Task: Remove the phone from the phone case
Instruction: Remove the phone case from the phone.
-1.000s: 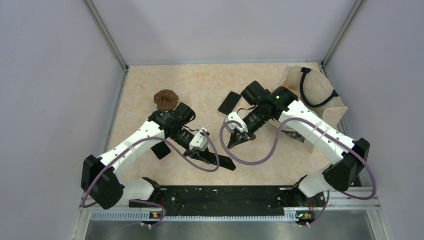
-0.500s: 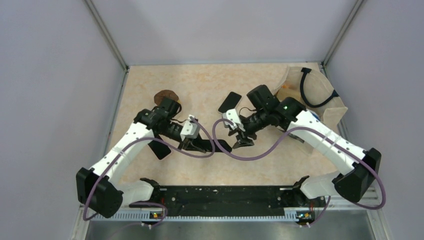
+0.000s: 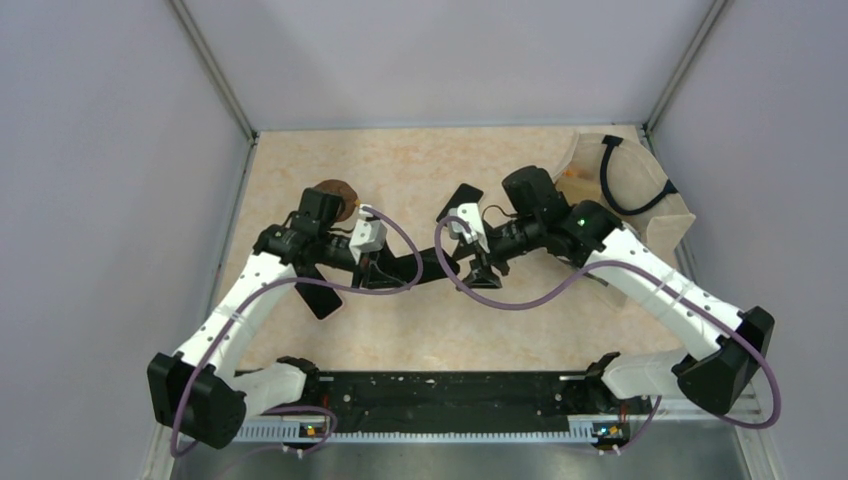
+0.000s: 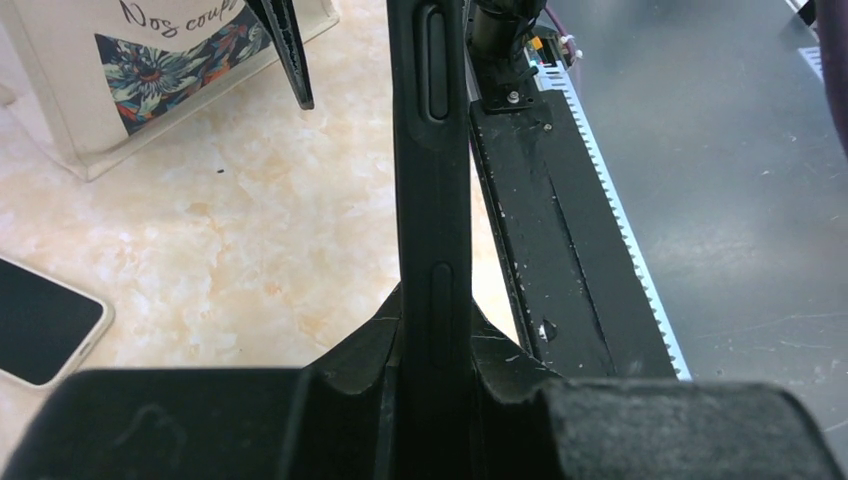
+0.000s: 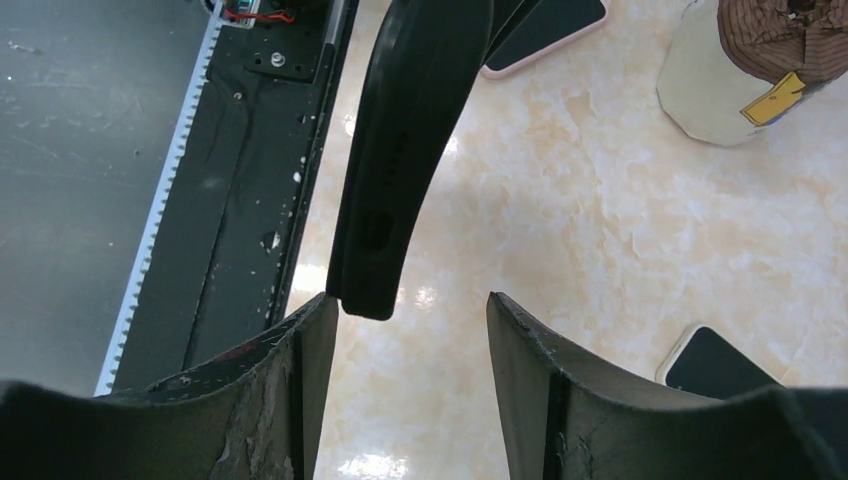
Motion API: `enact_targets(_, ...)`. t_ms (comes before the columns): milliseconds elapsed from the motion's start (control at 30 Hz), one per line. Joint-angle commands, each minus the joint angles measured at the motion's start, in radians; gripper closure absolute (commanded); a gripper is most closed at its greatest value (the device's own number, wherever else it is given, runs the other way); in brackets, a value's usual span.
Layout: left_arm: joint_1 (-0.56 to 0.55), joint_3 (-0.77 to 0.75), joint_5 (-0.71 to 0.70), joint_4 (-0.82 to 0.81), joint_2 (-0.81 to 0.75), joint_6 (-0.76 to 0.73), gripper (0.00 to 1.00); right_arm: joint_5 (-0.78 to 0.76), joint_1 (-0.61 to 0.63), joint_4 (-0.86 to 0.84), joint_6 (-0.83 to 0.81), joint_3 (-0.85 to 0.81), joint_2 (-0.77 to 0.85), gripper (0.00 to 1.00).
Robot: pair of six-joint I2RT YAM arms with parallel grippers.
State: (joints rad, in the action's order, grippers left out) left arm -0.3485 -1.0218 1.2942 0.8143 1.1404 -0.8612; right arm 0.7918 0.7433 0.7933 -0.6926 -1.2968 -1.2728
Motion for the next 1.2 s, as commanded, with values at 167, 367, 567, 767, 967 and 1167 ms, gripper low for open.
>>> enact_targets(167, 0.002, 0.021, 0.036, -0.068, -0.051, 0.048, 1.00, -0.052, -0.009, -0.037, 0.058, -0.098, -0.012, 0.42)
enact_targets(367, 0.002, 0.038, -0.038, -0.067, -0.053, 0.018, 1.00, -0.073, -0.025, -0.029, 0.104, -0.158, -0.017, 0.39)
enact_targets(567, 0.000, 0.068, -0.084, -0.099, -0.062, 0.034, 1.00, -0.035, -0.049, -0.028, 0.172, -0.232, -0.065, 0.39)
enact_targets(767, -0.007, 0.087, -0.108, -0.131, -0.067, 0.058, 1.00, 0.029, -0.056, -0.029, 0.212, -0.288, -0.104, 0.39)
enact_targets(967, -0.006, 0.099, -0.107, -0.195, -0.069, 0.123, 1.00, 0.024, -0.056, 0.032, 0.161, -0.322, -0.123, 0.41)
enact_targets(1167, -0.007, 0.107, -0.086, -0.171, -0.068, 0.088, 1.00, -0.099, -0.056, 0.026, 0.167, -0.331, -0.123, 0.42)
